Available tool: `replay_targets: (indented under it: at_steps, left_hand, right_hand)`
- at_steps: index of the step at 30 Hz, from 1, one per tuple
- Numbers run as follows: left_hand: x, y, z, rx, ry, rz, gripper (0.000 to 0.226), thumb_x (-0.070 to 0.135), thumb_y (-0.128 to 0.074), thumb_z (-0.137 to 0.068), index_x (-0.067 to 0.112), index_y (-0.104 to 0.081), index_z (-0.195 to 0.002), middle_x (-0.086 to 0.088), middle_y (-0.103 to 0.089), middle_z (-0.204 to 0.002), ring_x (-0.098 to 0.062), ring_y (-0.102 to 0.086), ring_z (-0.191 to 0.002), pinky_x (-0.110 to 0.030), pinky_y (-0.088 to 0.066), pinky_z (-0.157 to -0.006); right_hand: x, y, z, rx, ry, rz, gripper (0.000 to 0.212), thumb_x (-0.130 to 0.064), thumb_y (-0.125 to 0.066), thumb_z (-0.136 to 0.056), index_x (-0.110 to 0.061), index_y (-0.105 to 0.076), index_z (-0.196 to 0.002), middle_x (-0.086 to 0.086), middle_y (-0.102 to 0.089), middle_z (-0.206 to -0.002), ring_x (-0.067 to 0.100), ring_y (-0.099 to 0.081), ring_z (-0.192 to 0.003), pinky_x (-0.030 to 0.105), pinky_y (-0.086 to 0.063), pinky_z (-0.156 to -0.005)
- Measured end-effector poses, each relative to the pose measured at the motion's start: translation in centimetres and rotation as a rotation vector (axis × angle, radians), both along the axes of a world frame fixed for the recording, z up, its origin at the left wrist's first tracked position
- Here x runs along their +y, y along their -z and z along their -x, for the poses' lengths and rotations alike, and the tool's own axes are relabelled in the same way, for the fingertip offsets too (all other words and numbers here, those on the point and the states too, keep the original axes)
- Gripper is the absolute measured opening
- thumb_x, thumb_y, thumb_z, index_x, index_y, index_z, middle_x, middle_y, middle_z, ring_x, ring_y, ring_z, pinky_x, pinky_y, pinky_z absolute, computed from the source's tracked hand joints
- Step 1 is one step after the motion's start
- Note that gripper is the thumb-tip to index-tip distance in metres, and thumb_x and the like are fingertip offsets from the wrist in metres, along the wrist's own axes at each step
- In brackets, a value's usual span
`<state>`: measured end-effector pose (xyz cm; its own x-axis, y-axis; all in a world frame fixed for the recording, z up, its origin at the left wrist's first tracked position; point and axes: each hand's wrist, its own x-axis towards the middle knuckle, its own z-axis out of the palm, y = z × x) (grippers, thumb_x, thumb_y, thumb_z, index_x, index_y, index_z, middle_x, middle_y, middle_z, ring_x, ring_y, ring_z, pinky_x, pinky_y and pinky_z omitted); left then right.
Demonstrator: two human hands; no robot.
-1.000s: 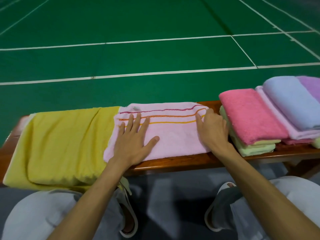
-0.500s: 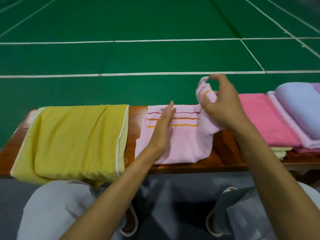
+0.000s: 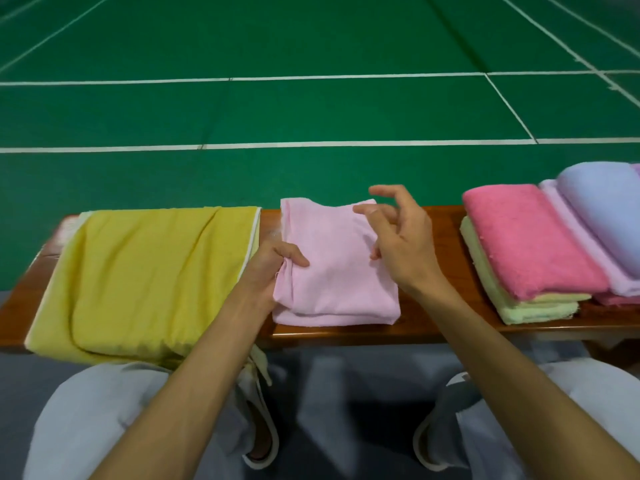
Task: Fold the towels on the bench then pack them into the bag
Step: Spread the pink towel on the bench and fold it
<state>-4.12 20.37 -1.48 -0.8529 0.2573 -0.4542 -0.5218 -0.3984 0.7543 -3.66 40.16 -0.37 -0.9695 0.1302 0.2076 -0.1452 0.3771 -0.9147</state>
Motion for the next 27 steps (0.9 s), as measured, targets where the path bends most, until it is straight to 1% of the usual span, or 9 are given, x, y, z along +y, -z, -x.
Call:
replay_targets:
  at_steps: [4,7,8,10,12,13,15,18,27]
  left_hand:
    - [-1.1,0.0,-0.2,-0.031,0.027,-0.005,0.077,-0.012,-0.046,-0.060,0.010,-0.062,-0.132,-0.013,-0.069,-0.129,-0.042,-0.059,-0.127,-0.047,-0.052,-0.102]
    - [-1.2,-0.3,-0.2,0.040,-0.021,0.062,0.058,0.002,-0.052,-0.074,0.011,-0.064,-0.130,-0.009,-0.072,-0.124,-0.033,-0.066,-0.119,-0.043,-0.053,-0.099]
    - [-1.2,-0.6,-0.1,0.114,-0.079,0.210,0.048,0.007,-0.056,-0.079,0.013,-0.066,-0.126,-0.005,-0.074,-0.120,-0.030,-0.067,-0.117,-0.038,-0.053,-0.095]
    - [-1.0,-0.5,0.0,0.331,-0.196,0.804,0.045,0.017,-0.062,-0.093,0.016,-0.060,-0.137,0.001,-0.066,-0.134,-0.026,-0.055,-0.134,-0.036,-0.047,-0.103]
    - [-0.8,0.1,-0.1,0.716,-0.124,1.399,0.059,0.034,-0.052,-0.104,0.018,-0.036,-0.158,0.001,-0.039,-0.162,-0.023,-0.026,-0.154,-0.040,-0.027,-0.120]
    - [-0.3,0.6,-0.1,0.892,-0.030,1.523,0.062,0.040,-0.042,-0.107,0.018,-0.026,-0.162,0.001,-0.025,-0.169,-0.023,-0.012,-0.158,-0.043,-0.016,-0.125]
    - [1.4,2.3,-0.1,1.064,0.182,1.586,0.063,0.044,-0.021,-0.108,0.017,-0.013,-0.165,-0.001,-0.008,-0.172,-0.022,0.005,-0.159,-0.046,-0.004,-0.129]
    - [3.1,4.9,-0.4,0.986,0.404,1.599,0.068,0.050,-0.002,-0.104,0.020,0.002,-0.165,0.003,0.007,-0.172,-0.014,0.015,-0.157,-0.047,0.000,-0.129]
    - [0.5,6.6,0.1,0.874,0.471,1.716,0.076,0.055,0.006,-0.097,0.020,0.001,-0.165,0.003,0.011,-0.171,-0.018,0.015,-0.158,-0.044,0.006,-0.128]
  right_hand:
    - [1.0,2.1,-0.5,0.011,0.084,-0.318,0.035,-0.043,-0.054,-0.099,-0.020,-0.059,-0.125,-0.004,-0.072,-0.119,0.016,-0.067,-0.088,0.035,-0.054,-0.077]
    - [1.3,2.8,-0.6,0.012,0.076,-0.676,0.039,-0.044,-0.054,-0.099,-0.020,-0.056,-0.130,0.000,-0.067,-0.127,0.026,-0.066,-0.102,0.030,-0.042,-0.076]
    - [1.3,2.9,-0.7,0.037,0.066,-0.764,0.042,-0.044,-0.054,-0.099,-0.019,-0.054,-0.133,0.002,-0.064,-0.131,0.027,-0.065,-0.106,0.032,-0.044,-0.075]
    - [1.3,3.0,-0.6,0.094,0.033,-0.847,0.050,-0.045,-0.052,-0.099,-0.015,-0.051,-0.140,0.005,-0.054,-0.146,0.028,-0.057,-0.122,0.037,-0.050,-0.087]
    - [1.0,3.5,-0.1,0.146,-0.052,-0.890,0.057,-0.045,-0.046,-0.101,-0.011,-0.046,-0.147,0.010,-0.039,-0.160,0.029,-0.042,-0.140,0.043,-0.042,-0.108]
    - [0.6,3.8,0.1,0.158,-0.116,-0.914,0.060,-0.044,-0.041,-0.103,-0.009,-0.042,-0.151,0.011,-0.031,-0.165,0.030,-0.032,-0.149,0.046,-0.034,-0.118]
    - [-0.3,4.6,0.4,0.155,-0.247,-0.989,0.064,-0.039,-0.032,-0.104,-0.009,-0.025,-0.160,0.010,-0.013,-0.170,0.028,-0.007,-0.158,0.050,-0.015,-0.126]
    - [-1.1,5.9,0.1,-0.001,-0.376,-1.031,0.069,-0.036,-0.024,-0.103,-0.017,0.004,-0.163,0.003,0.012,-0.170,0.020,0.018,-0.156,0.050,0.001,-0.127]
    - [1.2,7.0,0.9,-0.120,-0.354,-1.079,0.073,-0.058,-0.010,-0.103,-0.020,0.005,-0.164,-0.002,0.012,-0.170,0.018,0.015,-0.156,0.047,0.001,-0.128]
